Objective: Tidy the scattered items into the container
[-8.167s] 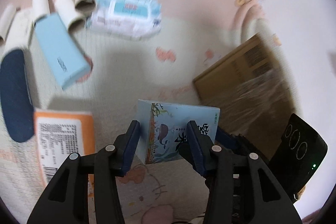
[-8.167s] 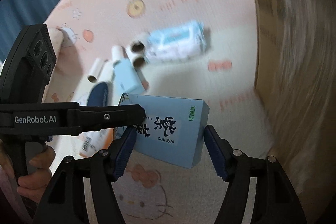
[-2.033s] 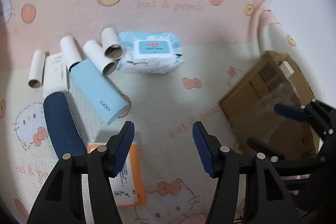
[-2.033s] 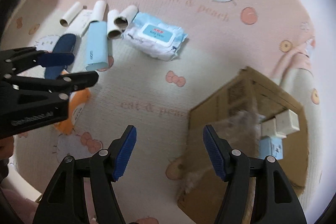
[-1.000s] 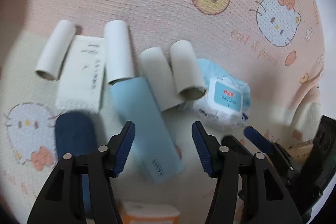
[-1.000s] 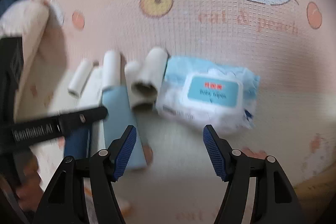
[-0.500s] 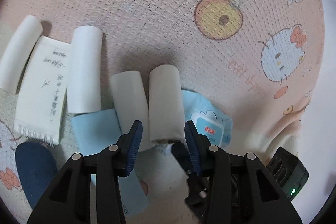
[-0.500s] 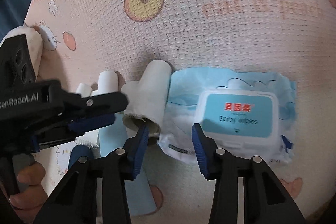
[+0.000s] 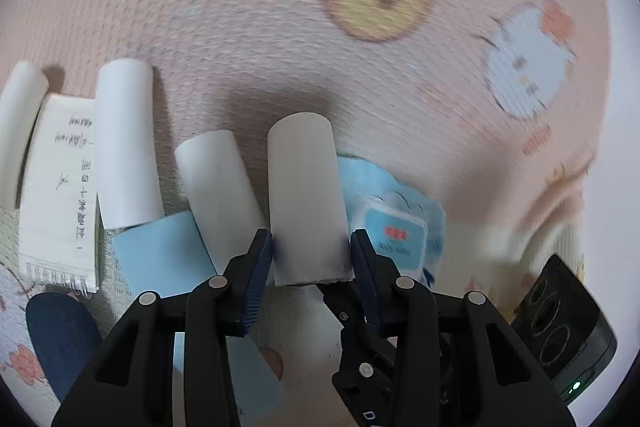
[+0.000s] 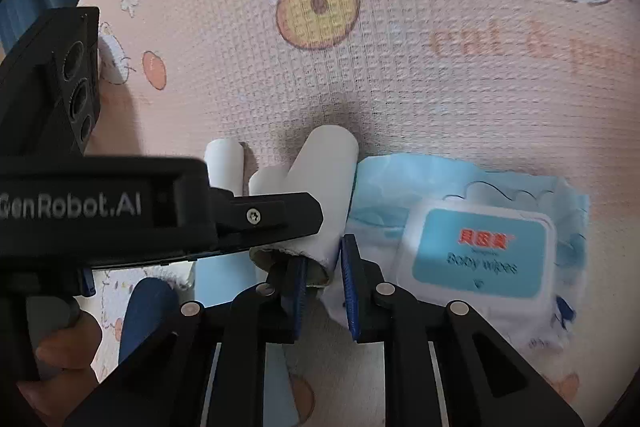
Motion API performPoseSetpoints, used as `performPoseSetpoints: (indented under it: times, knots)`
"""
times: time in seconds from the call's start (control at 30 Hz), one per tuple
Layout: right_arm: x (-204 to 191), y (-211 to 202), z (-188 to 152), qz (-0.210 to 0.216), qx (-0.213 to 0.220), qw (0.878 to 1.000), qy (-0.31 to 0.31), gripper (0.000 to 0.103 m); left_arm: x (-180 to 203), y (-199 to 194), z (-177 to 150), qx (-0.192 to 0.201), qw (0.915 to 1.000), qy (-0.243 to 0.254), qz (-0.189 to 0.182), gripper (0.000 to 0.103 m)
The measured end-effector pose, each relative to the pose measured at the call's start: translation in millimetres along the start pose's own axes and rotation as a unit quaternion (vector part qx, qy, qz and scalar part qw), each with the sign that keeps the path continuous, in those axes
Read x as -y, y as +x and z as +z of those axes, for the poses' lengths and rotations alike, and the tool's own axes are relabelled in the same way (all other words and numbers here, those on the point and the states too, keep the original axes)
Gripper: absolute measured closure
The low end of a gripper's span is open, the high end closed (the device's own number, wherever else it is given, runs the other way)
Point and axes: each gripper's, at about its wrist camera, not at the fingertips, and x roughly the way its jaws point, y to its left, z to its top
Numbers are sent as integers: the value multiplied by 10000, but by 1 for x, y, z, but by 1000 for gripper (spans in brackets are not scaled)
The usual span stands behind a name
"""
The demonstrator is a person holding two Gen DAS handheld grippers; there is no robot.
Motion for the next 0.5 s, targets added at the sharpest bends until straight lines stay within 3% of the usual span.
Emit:
performPoseSetpoints:
  times: [0.3, 0.5]
  knots:
    - [-7, -53, -33, -198, 153, 9997, -24, 89, 29, -22, -51, -199, 9985, 460, -229, 59]
    - [-1, -91, -74, -524, 14, 9986, 49, 89, 37, -20, -96, -622, 9950, 558, -544, 59]
